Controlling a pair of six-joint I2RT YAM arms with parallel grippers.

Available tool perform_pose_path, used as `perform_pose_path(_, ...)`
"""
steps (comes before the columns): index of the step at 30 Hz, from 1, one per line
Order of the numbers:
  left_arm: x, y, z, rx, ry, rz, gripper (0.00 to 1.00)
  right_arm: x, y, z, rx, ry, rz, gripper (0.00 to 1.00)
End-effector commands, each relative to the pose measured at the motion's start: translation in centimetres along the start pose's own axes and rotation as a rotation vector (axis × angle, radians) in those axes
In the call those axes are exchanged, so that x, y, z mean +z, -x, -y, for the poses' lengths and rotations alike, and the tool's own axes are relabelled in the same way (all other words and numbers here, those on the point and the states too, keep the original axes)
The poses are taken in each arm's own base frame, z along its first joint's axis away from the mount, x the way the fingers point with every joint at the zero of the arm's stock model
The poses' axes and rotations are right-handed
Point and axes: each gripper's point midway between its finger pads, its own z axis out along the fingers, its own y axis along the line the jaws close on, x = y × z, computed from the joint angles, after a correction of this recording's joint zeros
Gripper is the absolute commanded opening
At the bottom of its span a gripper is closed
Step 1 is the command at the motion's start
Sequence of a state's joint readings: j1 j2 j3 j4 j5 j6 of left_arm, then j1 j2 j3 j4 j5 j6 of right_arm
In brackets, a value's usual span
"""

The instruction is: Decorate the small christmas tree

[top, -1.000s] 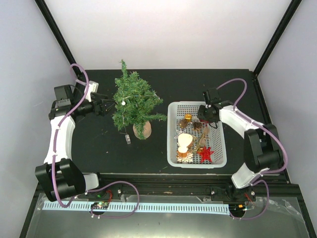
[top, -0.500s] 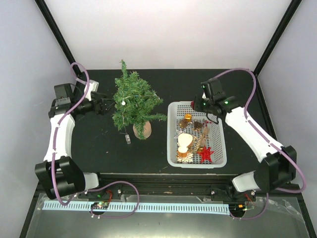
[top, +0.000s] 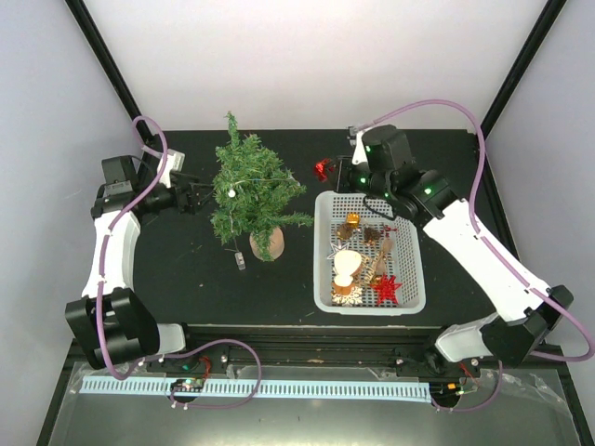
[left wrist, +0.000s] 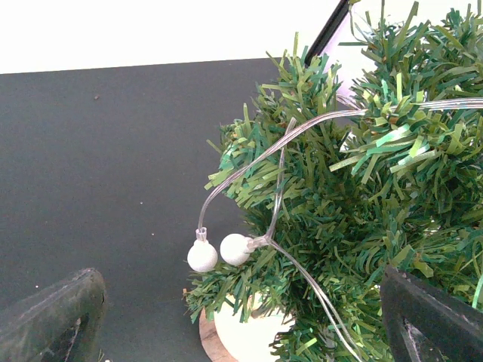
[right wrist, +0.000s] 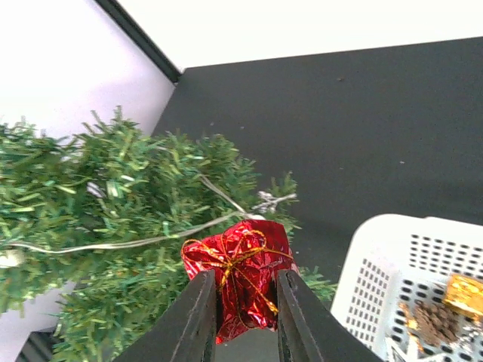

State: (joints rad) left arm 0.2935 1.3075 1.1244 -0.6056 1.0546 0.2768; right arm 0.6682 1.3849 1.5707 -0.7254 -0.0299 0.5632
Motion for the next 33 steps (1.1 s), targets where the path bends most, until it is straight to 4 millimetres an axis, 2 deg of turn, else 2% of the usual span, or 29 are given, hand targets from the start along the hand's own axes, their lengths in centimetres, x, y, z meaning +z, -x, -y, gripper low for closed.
perform_pose_path(1,-0.2,0.4,0.1,0.006,-0.009,0.012,0.99,0.1,1.2,-2.9,0.022,0.112,0.004,0.23)
perform_pose_path(11,-0.1,0.3,0.3,-0.003,-0.025,0.017,0.99,2.1,2.9,-6.8,0.047,0.266,0.0,0.23)
perform_pose_path(20,0.0,0.1,0.3,-0.008,-0.036,0.02,0.99,3.9,2.9,-9.6,0.04,0.322,-0.04,0.23)
perform_pose_path(27,0.1,0.0,0.3,-0.008,-0.041,0.021,0.99,5.7,1.8,-10.6,0.06,0.355,-0.093,0.23)
perform_pose_path(33,0.1,-0.1,0.4,-0.014,-0.054,0.021,0.99,7.0,0.3,-9.9,0.064,0.328,-0.126,0.23)
